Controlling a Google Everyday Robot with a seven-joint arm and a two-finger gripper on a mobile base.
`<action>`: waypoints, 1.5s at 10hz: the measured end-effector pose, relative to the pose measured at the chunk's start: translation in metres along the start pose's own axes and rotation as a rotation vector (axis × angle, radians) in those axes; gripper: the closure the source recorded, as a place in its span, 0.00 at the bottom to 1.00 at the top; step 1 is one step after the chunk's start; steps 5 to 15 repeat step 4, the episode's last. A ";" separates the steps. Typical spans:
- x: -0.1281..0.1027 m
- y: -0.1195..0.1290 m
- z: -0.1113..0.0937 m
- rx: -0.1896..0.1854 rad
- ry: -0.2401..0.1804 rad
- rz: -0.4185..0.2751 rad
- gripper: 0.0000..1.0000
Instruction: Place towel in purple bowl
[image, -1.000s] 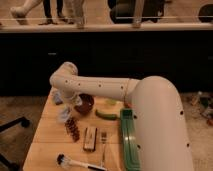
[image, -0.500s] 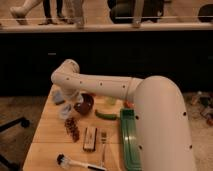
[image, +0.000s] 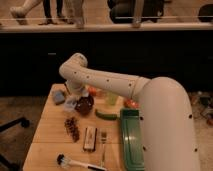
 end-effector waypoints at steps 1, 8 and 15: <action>0.004 0.001 0.006 -0.001 -0.017 0.007 0.90; 0.008 0.003 0.030 -0.018 -0.065 0.013 0.90; 0.008 0.003 0.030 -0.018 -0.065 0.013 0.90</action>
